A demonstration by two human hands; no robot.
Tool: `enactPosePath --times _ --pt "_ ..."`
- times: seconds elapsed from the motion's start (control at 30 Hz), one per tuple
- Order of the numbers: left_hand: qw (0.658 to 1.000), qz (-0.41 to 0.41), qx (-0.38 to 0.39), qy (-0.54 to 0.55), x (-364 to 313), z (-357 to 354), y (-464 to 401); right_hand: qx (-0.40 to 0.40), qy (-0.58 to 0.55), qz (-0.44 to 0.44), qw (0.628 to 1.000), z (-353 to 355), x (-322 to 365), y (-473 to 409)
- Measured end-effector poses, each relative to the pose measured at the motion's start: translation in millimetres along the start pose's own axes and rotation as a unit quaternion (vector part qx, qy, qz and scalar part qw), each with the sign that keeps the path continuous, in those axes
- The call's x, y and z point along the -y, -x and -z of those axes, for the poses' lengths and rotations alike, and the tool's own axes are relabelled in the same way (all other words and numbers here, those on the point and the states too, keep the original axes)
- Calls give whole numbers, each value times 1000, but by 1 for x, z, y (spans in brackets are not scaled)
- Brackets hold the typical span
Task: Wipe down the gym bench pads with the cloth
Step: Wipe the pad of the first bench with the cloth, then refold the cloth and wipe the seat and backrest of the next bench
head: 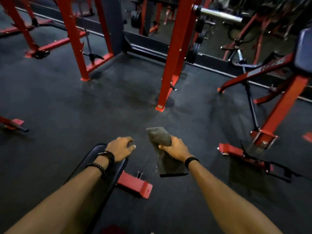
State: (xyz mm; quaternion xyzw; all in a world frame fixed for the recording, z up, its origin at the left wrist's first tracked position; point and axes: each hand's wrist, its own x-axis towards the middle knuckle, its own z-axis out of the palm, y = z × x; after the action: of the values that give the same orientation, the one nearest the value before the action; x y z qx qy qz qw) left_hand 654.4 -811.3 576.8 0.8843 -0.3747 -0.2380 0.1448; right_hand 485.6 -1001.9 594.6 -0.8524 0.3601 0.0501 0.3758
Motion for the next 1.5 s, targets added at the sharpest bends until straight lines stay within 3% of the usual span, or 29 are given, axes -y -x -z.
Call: enactPosePath --times 0.3,0.5,0.73,1.03,1.2,1.33,1.5 --pt "998 -39 -49 -29 -73 58 -137 -64 130 86 986 131 2 -123" --pt "993 -71 -97 -7 -111 102 -263 -140 294 153 933 203 26 -232" --pt "988 -38 -144 29 -101 181 -384 -185 332 247 891 255 107 -373" --pt "978 82 -187 50 23 254 -444 -132 303 374 866 185 245 -523" --pt "961 177 -206 44 129 292 -464 -89 301 462 829 110 342 -606" --pt "927 258 -256 89 213 340 -465 -52 289 516 804 50 442 -663" --pt "854 377 -337 124 306 396 -429 6 248 633 733 -39 590 -696"
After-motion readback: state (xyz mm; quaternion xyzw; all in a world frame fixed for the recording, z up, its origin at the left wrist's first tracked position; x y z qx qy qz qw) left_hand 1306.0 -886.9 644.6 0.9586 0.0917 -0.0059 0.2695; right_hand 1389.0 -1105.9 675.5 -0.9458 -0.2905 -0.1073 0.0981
